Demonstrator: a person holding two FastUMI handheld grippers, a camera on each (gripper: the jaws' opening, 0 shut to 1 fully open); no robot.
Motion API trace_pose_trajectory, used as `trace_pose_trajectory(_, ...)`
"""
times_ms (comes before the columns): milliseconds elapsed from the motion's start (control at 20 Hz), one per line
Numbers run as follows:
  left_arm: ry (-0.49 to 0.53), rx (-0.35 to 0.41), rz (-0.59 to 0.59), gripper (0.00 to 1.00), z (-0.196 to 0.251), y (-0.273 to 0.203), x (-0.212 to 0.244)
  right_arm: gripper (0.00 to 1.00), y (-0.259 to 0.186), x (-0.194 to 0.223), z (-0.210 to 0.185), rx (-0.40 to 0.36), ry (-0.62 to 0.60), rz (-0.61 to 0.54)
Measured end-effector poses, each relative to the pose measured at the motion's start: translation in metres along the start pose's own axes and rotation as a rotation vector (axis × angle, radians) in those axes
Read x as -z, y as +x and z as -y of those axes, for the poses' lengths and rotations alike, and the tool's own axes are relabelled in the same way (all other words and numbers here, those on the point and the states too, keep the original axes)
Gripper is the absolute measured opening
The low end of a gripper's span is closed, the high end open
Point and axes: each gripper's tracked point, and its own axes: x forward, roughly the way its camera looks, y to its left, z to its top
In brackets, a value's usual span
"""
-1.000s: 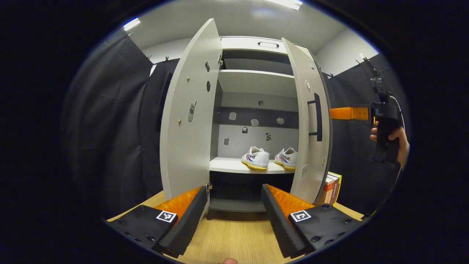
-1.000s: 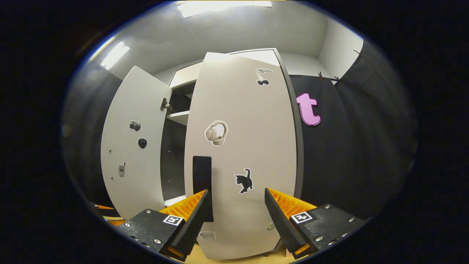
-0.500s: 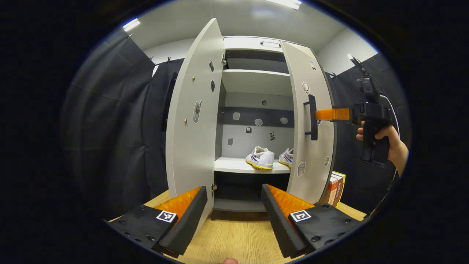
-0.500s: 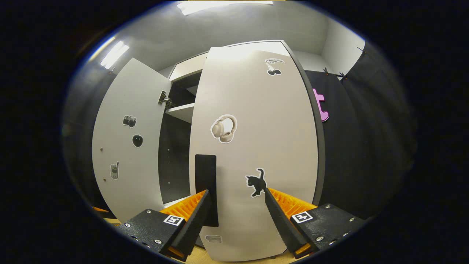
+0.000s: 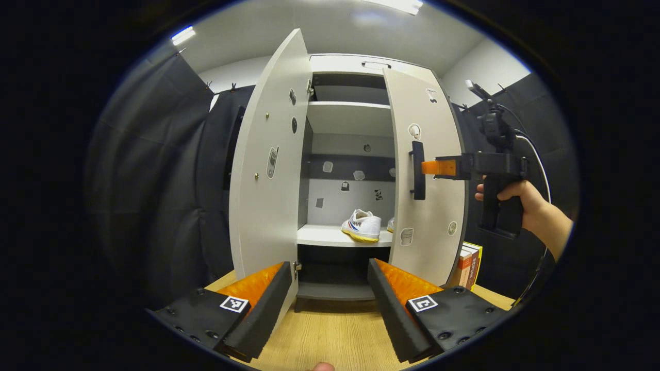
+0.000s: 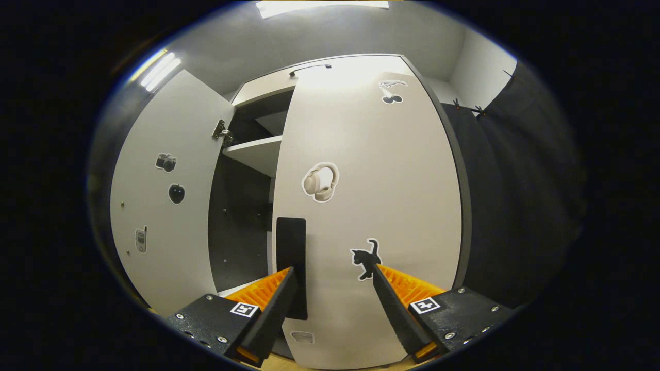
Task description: Grab one shoe with the right hand and put it into the shoe cabinet, grab the other shoe with the left hand and put it into the shoe cabinet; then close the right door with the right hand and the left door with the left hand.
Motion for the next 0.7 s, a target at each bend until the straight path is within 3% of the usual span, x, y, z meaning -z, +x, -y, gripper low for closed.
trace_pose_trajectory(450, -0.009, -0.012, -0.002, 0.96, -0.003, -0.013, -0.001, 0.92, 0.014, 0.005, 0.002, 0.010, 0.027, -0.008)
trace_pose_trajectory(700, -0.013, -0.012, 0.005, 0.99, -0.002, -0.013, -0.005, 0.92, -0.010, -0.005, 0.010, 0.028, 0.043, 0.017)
